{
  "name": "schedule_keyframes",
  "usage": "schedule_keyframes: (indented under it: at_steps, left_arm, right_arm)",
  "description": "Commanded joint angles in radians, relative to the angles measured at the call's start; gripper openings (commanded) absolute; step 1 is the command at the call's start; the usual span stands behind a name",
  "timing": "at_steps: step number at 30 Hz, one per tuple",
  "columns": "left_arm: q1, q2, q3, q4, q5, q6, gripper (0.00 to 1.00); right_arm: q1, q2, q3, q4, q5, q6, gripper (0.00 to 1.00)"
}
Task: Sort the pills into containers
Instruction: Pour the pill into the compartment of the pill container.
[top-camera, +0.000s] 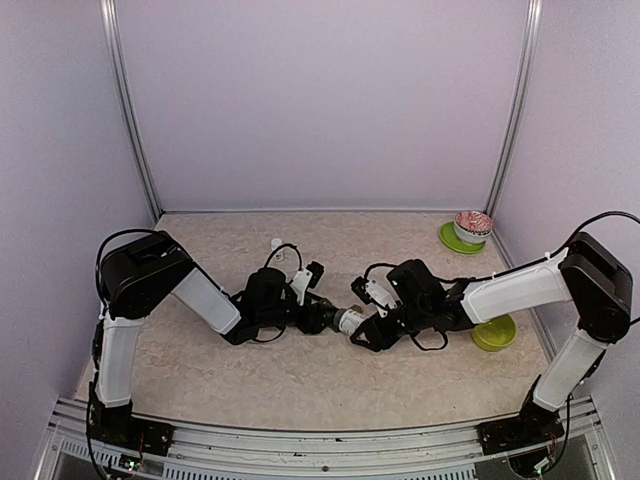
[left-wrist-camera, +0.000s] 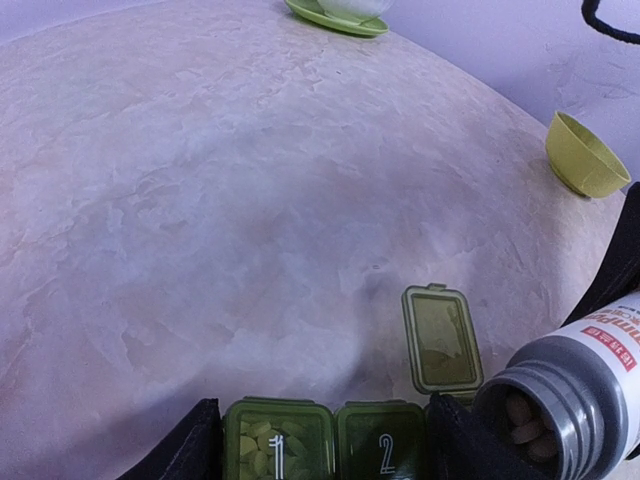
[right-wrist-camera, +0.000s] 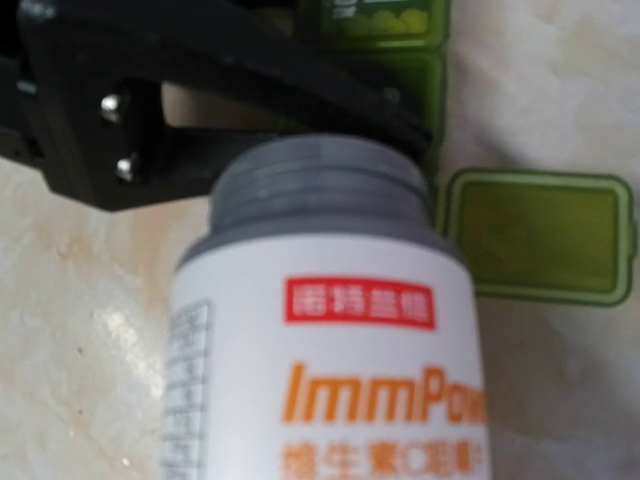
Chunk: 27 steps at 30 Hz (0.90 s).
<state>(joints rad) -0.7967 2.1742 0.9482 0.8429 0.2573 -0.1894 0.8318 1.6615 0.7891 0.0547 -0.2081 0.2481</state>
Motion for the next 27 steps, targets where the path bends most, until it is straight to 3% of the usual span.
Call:
schedule_keyframes:
  at_steps: [1,27]
  left_arm:
    - [-0.006,0.021,-0.016,-0.033,-0.009,0.018,0.66]
    - [-0.002,0.025,-0.015,-0.033,-0.01,0.015,0.66]
  right_arm:
    - [0.016,0.0,0.027,-0.041,0.003,0.008,0.0]
    - [0.016,0.012,0.097,-0.145,-0.007,0.008,0.0]
